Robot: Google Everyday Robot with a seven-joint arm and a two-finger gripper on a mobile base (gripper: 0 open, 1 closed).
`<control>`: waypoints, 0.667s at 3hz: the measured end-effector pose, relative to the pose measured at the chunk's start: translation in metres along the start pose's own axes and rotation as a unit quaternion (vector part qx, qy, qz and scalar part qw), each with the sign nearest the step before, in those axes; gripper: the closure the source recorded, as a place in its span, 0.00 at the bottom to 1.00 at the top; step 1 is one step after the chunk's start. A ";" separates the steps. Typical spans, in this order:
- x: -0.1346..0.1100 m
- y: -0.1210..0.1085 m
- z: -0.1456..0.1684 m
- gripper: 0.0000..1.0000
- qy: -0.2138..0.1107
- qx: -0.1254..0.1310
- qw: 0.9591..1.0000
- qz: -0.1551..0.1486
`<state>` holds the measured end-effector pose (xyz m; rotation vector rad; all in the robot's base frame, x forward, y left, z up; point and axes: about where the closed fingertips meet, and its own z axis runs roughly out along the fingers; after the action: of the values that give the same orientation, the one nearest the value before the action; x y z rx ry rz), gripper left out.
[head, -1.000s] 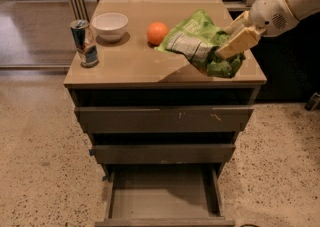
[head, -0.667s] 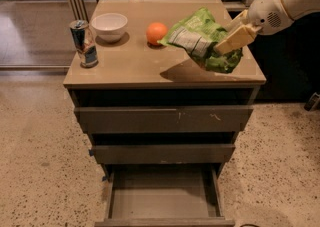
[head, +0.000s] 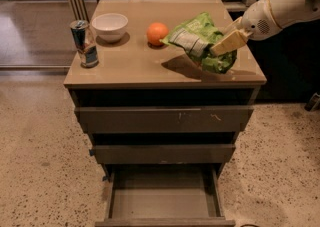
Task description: Pick green rice chip bag from bottom drawer and place on counter
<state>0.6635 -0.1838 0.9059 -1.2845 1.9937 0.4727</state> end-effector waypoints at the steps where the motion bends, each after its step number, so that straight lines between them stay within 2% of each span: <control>1: 0.009 -0.019 0.026 1.00 0.002 0.007 1.000 0.004; 2: 0.013 -0.024 0.036 1.00 0.005 0.006 1.000 0.004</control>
Offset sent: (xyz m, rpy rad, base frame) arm 0.0338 -0.0035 -0.0264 -0.0105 -0.0148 -0.0312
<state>0.6944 -0.1799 0.8739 -1.2742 2.0080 0.4594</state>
